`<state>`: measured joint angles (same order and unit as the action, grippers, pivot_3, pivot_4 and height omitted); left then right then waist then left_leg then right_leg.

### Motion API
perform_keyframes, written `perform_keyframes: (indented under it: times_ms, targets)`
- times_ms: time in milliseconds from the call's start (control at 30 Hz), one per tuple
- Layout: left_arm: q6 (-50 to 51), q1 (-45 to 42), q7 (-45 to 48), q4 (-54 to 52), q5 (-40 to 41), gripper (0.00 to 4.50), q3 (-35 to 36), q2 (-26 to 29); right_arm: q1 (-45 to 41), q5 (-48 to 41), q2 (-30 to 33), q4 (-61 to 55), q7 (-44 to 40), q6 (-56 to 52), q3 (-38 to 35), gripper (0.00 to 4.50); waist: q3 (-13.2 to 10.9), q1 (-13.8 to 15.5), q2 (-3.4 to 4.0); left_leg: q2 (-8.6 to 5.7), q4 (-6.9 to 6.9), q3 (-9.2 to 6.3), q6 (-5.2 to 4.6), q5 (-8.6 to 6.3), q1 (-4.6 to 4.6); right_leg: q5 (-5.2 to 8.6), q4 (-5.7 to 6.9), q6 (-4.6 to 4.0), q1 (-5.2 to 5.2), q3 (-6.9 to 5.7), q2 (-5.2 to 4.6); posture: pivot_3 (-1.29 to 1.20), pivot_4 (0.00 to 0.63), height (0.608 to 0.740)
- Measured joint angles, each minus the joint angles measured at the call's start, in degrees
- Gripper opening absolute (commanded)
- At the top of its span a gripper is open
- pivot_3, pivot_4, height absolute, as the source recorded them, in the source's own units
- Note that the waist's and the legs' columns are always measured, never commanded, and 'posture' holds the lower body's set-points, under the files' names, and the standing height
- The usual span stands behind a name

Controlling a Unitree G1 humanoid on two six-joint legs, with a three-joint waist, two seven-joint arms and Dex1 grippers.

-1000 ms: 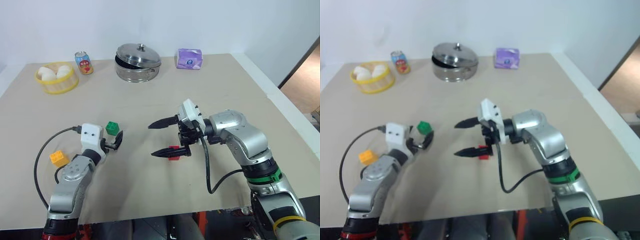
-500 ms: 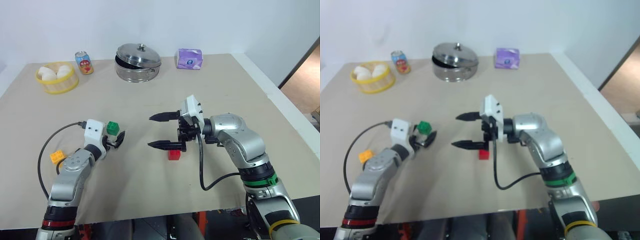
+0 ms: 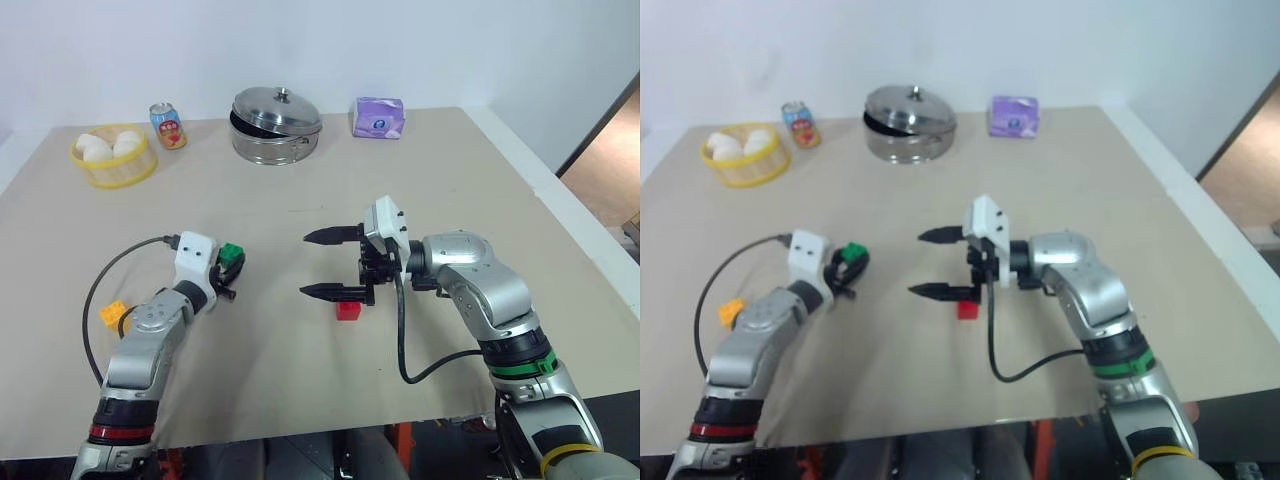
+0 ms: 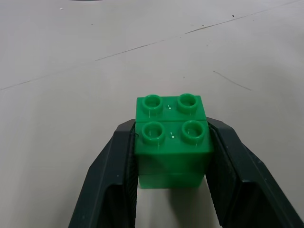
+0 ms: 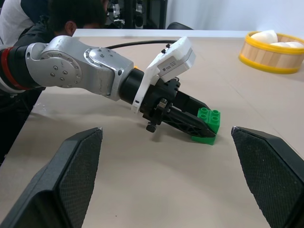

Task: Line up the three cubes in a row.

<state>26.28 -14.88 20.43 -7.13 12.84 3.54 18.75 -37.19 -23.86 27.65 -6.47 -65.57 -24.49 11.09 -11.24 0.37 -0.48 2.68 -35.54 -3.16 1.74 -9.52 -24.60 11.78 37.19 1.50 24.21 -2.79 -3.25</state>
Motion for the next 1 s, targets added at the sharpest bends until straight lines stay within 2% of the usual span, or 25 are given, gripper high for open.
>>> perform_keyframes:
  times_ms: [200, 267, 467, 500, 567, 633, 667, 833, 867, 1000]
  targets:
    - [-0.2, -0.5, 1.3, 0.4, -0.4, 1.37, -0.5, 0.9, 0.0, 0.5, 0.1, 0.0, -0.1, 0.3, 0.0, 4.50, 0.0, 0.0, 0.00, 0.00, 0.01, 0.00, 0.03, 0.02, 0.00, -0.01, 0.00, 0.01, 0.00, 0.00, 0.00, 0.00, 0.150, 0.740]
    - [-0.2, -0.5, 5.1, 0.1, 0.4, 1.37, -0.8, 3.4, 0.0, 0.4, 1.0, -0.1, -0.6, -0.3, 0.0, 4.50, 0.0, 0.0, 0.00, 0.00, 0.02, 0.00, 0.04, 0.02, -0.01, 0.00, 0.00, 0.00, 0.01, 0.01, 0.00, 0.00, 0.150, 0.740]
    - [0.0, -0.5, 18.2, -4.8, 5.1, 1.37, -2.9, 10.3, 0.8, -0.7, 4.1, -2.1, -2.2, -1.7, -0.1, 4.50, 0.0, 0.0, -0.03, 0.01, 0.04, 0.03, 0.05, 0.02, -0.02, 0.02, -0.01, -0.03, 0.06, 0.04, -0.02, 0.00, 0.150, 0.740]
    - [0.4, -0.5, 25.1, -5.7, 7.6, 1.37, -4.4, 13.5, 0.8, -0.8, 4.9, -2.5, -2.6, -2.0, -0.1, 4.50, 0.0, 0.0, -0.04, 0.03, 0.05, 0.03, 0.05, 0.02, -0.02, 0.03, 0.00, -0.05, 0.10, 0.03, 0.00, 0.00, 0.150, 0.740]
    - [0.4, -0.5, 26.8, -5.9, 8.2, 1.37, -4.8, 14.3, 0.8, -0.8, 5.0, -2.6, -2.7, -2.1, -0.1, 4.50, 0.0, 0.0, -0.04, 0.03, 0.06, 0.03, 0.05, 0.02, -0.02, 0.03, 0.00, -0.05, 0.10, 0.03, 0.01, 0.00, 0.150, 0.740]
    - [0.4, -0.7, 32.4, -6.1, 9.4, 1.37, -6.3, 16.6, 0.8, -1.1, 5.4, -2.9, -2.8, -2.4, -0.2, 4.50, 0.0, 0.0, -0.04, 0.04, 0.07, 0.03, 0.05, 0.02, -0.02, 0.04, 0.00, -0.07, 0.10, 0.01, 0.01, 0.00, 0.150, 0.740]
    - [-0.5, -1.7, 38.1, -5.9, 9.9, 1.37, -8.8, 17.9, 0.9, -1.7, 5.6, -3.4, -2.8, -2.8, -0.2, 4.50, 0.0, 0.0, -0.04, 0.04, 0.06, 0.03, 0.05, 0.02, -0.04, 0.04, 0.00, -0.06, 0.10, 0.00, 0.00, 0.00, 0.150, 0.740]
    - [-2.3, -3.9, 42.2, -4.3, 9.5, 1.37, -11.4, 18.2, 1.0, -1.8, 6.1, -3.6, -2.8, -3.1, -0.2, 4.50, 0.0, 0.0, -0.05, 0.04, 0.05, 0.05, 0.05, 0.02, -0.04, 0.04, 0.00, -0.06, 0.11, 0.03, 0.00, 0.00, 0.150, 0.740]
    - [-4.9, -6.9, 45.2, -0.7, 8.4, 1.37, -13.2, 18.0, 1.2, -1.9, 6.6, -3.8, -2.7, -3.5, -0.4, 4.50, 0.0, 0.0, -0.05, 0.04, 0.05, 0.04, 0.05, 0.02, -0.05, 0.04, 0.00, -0.06, 0.11, 0.01, 0.00, 0.00, 0.150, 0.740]
    - [-8.2, -10.8, 47.6, 4.1, 7.0, 1.37, -14.6, 17.2, 1.5, -2.4, 7.1, -4.9, -2.5, -4.6, -0.5, 4.50, 0.0, 0.0, -0.06, 0.04, 0.05, 0.04, 0.05, 0.02, -0.05, 0.04, -0.01, -0.05, 0.11, 0.02, 0.02, 0.00, 0.150, 0.740]
